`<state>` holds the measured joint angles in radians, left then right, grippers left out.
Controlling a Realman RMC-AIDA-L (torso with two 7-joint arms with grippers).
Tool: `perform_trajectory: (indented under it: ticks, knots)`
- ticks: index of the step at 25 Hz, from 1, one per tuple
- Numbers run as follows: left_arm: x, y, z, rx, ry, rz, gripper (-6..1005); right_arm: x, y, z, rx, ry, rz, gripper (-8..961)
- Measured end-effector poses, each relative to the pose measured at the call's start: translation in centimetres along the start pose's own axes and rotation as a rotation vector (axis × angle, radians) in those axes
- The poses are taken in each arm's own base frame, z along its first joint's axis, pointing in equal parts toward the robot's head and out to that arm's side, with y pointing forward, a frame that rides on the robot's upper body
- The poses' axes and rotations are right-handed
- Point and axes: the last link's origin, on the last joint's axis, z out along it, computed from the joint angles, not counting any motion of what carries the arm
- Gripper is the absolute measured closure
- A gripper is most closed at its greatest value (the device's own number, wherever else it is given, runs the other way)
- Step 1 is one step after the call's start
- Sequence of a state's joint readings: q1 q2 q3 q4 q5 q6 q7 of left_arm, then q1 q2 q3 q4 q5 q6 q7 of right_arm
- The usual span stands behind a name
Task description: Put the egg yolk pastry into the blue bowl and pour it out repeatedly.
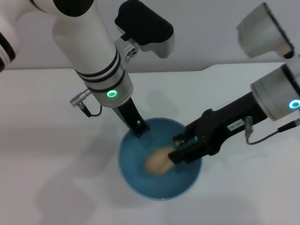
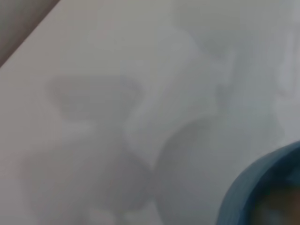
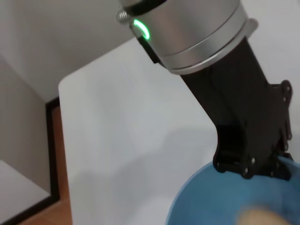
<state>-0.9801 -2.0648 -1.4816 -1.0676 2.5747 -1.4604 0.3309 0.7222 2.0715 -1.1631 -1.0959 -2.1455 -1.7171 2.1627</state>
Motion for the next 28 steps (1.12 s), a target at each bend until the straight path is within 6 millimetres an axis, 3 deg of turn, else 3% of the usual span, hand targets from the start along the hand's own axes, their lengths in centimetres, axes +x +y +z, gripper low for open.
perform_trajectory:
  ticks: [3, 8, 11, 15, 19, 25, 28]
  knots:
    - [0.0, -0.3, -0.1, 0.019, -0.004, -0.007, 1001, 0.5, -0.4, -1.1, 0.015, -0.047, 0.035, 463]
    - [0.3, -0.3, -0.1, 0.029, 0.005, 0.006, 1001, 1.3, -1.6, -3.2, 0.075, -0.169, 0.110, 462]
    - [0.7, -0.6, 0.1, 0.046, 0.056, 0.003, 1001, 2.7, -4.1, -5.8, 0.225, -0.338, 0.218, 462]
    - [0.8, -1.8, 0.6, 0.093, 0.132, -0.007, 1001, 5.0, -6.3, -7.1, 0.357, -0.464, 0.334, 462]
    - [0.6, -3.4, 1.3, 0.168, 0.211, 0.015, 1000, 8.8, -8.1, -6.8, 0.450, -0.588, 0.439, 462]
    - [0.0, -5.2, 1.9, 0.303, 0.351, 0.055, 1000, 13.2, -7.6, -6.3, 0.482, -0.794, 0.451, 463]
    - [-0.4, -5.1, 2.5, 0.397, 0.365, 0.139, 1001, 15.2, -7.3, -6.2, 0.505, -0.838, 0.478, 463]
